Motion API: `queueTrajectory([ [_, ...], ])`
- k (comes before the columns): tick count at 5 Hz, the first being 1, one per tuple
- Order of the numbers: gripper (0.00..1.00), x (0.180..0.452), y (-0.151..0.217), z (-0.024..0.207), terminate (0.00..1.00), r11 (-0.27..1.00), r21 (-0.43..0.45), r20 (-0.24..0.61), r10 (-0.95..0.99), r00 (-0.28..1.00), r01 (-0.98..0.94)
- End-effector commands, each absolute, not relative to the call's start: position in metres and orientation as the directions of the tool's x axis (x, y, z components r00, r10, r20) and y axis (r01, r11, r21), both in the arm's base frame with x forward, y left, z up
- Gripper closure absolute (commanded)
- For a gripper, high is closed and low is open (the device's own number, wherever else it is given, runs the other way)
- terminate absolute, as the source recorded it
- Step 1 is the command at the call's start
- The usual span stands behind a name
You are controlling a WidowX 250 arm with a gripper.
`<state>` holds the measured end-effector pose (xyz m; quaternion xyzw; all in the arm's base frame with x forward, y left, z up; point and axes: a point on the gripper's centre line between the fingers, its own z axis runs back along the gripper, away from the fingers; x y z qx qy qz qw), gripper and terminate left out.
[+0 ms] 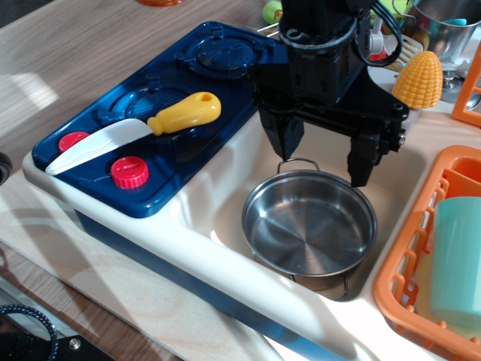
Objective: Put pan on stove from sink
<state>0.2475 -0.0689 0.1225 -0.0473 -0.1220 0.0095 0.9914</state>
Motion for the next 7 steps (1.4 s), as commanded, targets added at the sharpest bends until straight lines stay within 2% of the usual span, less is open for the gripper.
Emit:
queueTrajectory([
  [1,0.00,0.247,-0.069,0.123,0.00,0.995,-0.096,0.241,0.030,0.970,-0.007],
  [3,0.00,0.235,-0.069,0.125,0.00,0.961,-0.016,0.235,0.272,0.933,-0.276],
  [4,0.00,0.224,-0.068,0.121,0.00,0.923,-0.003,0.226,0.375,0.899,-0.384],
  [7,0.00,0.200,-0.053,0.094,0.00,0.871,-0.061,0.204,0.490,0.848,-0.488],
])
